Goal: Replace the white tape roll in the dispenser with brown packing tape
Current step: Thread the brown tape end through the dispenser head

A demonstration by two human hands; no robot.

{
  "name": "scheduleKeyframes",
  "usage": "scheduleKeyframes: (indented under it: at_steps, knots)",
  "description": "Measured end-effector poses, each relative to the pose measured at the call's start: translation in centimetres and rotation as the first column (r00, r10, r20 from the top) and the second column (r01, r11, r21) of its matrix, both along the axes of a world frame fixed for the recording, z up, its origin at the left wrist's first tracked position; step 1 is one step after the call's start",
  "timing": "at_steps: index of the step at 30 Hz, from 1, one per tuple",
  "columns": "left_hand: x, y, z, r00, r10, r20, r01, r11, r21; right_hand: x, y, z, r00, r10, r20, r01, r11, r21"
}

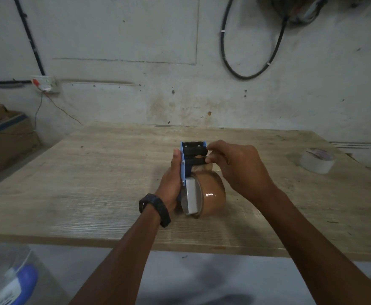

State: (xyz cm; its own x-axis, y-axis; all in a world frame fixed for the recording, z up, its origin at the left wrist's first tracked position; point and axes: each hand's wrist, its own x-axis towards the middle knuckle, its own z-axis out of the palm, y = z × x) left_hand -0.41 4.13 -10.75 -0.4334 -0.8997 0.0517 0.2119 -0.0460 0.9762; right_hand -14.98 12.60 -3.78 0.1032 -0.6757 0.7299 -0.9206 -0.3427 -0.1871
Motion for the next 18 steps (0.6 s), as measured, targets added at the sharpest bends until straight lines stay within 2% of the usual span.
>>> scheduleKeyframes:
  at_steps: [4,10,18]
  knots:
    - [0.0,0.1,0.0,0.999,-0.022,0.025,0.022,1.000,-0.014,-0.4,-0.3,0.7,0.979,-0.011,0.204,-0.023,0.987,0.161]
    - [-0.2,0.1,-0.2,1.000,-0.015,0.012,0.015,1.000,0.026,-0.7,0.0,1.2,0.978,-0.021,0.209,-0.038,0.961,0.273]
    - [0.0,0.0,-0.3,0.998,-0.044,0.042,0.045,0.999,-0.019,-1.4,0.1,0.8,0.939,-0.002,0.345,-0.120,0.935,0.333]
